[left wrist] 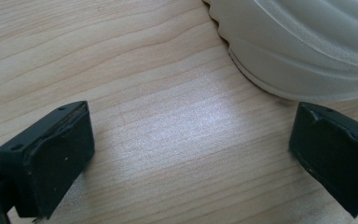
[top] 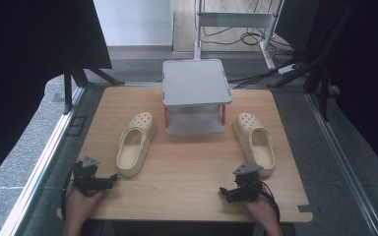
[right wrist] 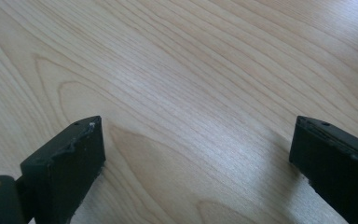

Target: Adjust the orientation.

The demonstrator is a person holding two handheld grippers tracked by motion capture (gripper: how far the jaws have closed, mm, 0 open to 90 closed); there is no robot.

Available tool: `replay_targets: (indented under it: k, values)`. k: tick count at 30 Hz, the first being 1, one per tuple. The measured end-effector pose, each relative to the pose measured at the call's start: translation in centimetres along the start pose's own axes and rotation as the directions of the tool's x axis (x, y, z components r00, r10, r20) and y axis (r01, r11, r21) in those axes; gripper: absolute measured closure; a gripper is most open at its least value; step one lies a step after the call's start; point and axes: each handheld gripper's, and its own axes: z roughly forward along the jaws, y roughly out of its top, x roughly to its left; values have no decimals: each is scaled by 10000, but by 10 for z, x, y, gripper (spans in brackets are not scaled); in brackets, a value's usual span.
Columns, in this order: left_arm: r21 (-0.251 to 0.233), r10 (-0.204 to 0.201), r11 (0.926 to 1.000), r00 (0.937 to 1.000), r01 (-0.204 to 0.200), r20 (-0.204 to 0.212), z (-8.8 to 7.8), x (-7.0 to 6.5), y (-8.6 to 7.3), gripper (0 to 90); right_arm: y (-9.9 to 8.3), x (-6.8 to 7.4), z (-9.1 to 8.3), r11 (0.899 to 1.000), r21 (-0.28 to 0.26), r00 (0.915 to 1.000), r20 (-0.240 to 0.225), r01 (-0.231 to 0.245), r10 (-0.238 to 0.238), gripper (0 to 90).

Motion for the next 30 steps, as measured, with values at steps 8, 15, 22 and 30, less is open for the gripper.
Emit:
replay_targets:
  k: [8, 15, 22, 30]
  values:
    - [0, 0, 10000, 10000, 0, 6, 0, 0, 0, 0, 14, 2, -3, 9995, -126, 9994, -201, 281, -283, 0]
    - [2, 0, 10000, 10000, 0, 4, 0, 0, 0, 0, 31, 4, -3, 9985, -347, 9962, -734, 435, -459, 0]
    - [1, 1, 10000, 10000, -1, 3, 0, 0, 0, 0, 46, 6, 1, 9980, -274, 9940, -919, 574, -597, 0]
    - [1, 1, 10000, 10000, -1, 5, 0, 0, 0, 0, 64, 7, 5, 9967, -440, 9917, -1063, 679, -723, 0]
